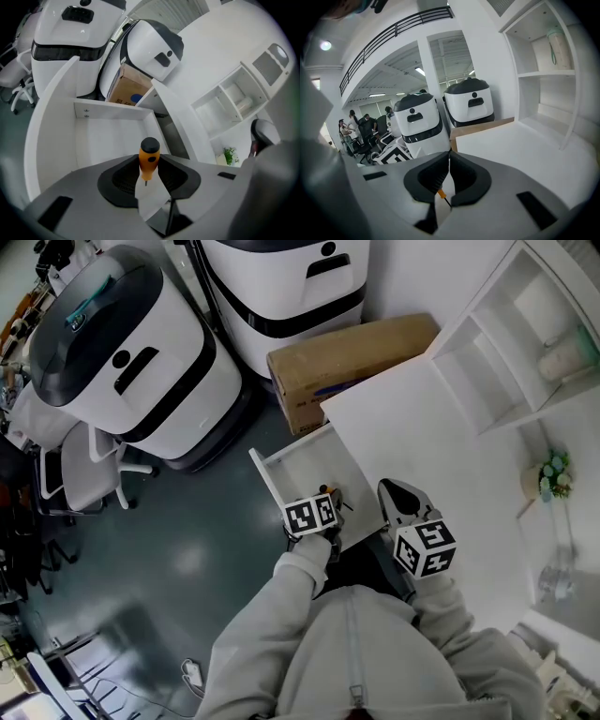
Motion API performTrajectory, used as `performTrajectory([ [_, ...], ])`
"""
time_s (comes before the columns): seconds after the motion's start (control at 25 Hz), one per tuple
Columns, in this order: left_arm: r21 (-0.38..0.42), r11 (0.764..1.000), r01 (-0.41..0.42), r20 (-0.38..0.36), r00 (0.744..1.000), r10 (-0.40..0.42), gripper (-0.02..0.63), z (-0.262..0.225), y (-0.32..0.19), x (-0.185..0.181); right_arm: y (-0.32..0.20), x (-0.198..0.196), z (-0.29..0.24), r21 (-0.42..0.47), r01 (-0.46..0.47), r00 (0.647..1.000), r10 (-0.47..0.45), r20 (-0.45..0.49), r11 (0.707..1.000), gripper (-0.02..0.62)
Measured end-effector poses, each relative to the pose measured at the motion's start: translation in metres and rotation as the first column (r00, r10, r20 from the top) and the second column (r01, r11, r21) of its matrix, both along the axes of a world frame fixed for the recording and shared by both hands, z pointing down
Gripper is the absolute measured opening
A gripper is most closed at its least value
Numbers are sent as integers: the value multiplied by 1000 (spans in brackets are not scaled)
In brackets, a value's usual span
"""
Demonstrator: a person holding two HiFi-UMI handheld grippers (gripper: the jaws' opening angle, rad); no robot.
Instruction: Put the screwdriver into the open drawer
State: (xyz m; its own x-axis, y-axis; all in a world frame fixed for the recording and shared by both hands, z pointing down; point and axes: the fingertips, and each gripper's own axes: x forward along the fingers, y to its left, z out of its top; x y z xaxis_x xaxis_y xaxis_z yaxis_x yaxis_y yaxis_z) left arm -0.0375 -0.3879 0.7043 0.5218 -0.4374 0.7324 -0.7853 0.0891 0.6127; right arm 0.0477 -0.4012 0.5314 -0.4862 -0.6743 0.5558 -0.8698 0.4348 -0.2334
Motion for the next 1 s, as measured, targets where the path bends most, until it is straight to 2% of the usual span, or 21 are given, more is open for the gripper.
performTrajectory([
  [0.12,-60,998,-13,15,1000,14,135,19,-8,3,-3,4,4,-11,-8,1000,8,4,1000,34],
  [0.36,-120,991,-52,95,993,64,133,50,-24,3,-6,18,15,-48,-36,999,36,2,998,34],
  [0.56,-182,983,-22,84,996,38,135,71,-29,6,-12,27,21,-74,-63,998,64,1,995,34],
  [1.0,-176,984,-29,133,990,53,135,104,-49,3,-19,35,35,-110,-87,996,88,6,990,34],
])
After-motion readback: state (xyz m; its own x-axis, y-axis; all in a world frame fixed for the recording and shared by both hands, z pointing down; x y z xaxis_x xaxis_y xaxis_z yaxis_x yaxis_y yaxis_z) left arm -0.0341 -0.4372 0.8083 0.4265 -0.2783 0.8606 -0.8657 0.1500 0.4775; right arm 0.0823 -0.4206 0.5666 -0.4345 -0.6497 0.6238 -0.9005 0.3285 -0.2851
